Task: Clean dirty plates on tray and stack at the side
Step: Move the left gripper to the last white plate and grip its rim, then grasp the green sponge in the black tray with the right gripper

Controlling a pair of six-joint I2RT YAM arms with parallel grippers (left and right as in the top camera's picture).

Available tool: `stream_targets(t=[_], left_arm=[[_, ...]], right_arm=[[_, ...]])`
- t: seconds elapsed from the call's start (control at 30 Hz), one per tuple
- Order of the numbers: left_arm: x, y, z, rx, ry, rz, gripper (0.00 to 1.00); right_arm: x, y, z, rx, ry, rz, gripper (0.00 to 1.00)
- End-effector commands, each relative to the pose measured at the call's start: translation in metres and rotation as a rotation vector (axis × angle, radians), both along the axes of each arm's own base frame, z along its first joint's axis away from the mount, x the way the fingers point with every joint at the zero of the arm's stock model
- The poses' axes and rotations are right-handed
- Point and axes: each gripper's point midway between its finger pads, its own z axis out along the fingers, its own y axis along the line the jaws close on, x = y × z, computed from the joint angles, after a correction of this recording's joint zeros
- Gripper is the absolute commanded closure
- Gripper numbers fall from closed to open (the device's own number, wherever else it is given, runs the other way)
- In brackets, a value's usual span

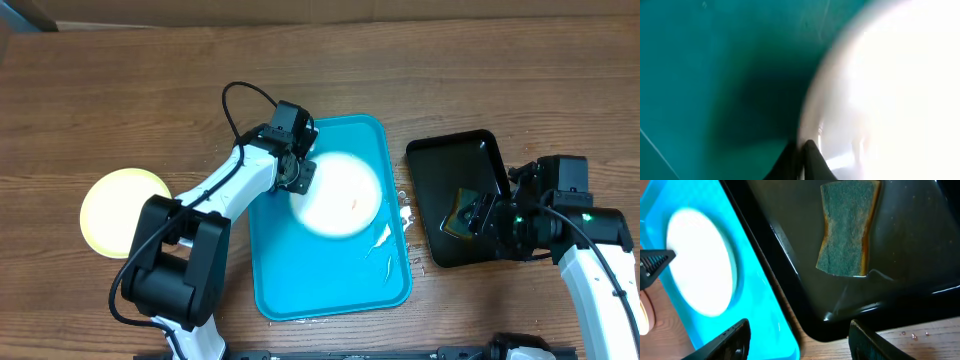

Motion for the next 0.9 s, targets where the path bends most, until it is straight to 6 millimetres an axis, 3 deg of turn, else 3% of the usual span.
stream_targets(t=[0.0, 0.13, 0.27, 0.4, 0.5, 0.63, 0.7, 0.87], left_arm=[[-0.022, 0.005, -0.018, 0.014, 0.104, -0.017, 0.96], [-0.046, 0.014, -0.020, 0.023, 0.219, 0.156, 0.96], [-0.074, 0.007, -0.019, -0.025, 0.355, 0.246, 0.96], [-0.081, 0.002, -0.017, -0.051, 0.394, 0.239, 0.96], [-0.082, 0.002, -0.017, -0.049, 0.393, 0.224, 0.95], [-0.081, 0.002, -0.017, -0.052, 0.390, 0.225, 0.82], [-0.080, 0.001, -0.017, -0.054, 0.388, 0.224, 0.77], [-0.078, -0.009, -0.016, -0.113, 0.390, 0.215, 0.71]], right_arm=[[0.005, 0.004, 0.002, 0.009, -0.034, 0.032, 0.37], [0.015, 0.003, 0.000, 0.015, -0.047, 0.005, 0.41], [0.023, 0.001, -0.018, 0.002, 0.016, -0.023, 0.48], [0.029, 0.000, -0.046, -0.076, 0.090, -0.024, 0.48], [0.032, -0.011, -0.071, -0.202, 0.160, -0.072, 0.50], [0.035, -0.021, -0.094, -0.297, 0.213, -0.121, 0.53], [0.039, -0.019, -0.103, -0.298, 0.220, -0.115, 0.59], [0.044, -0.017, -0.117, -0.306, 0.233, -0.111, 0.88]])
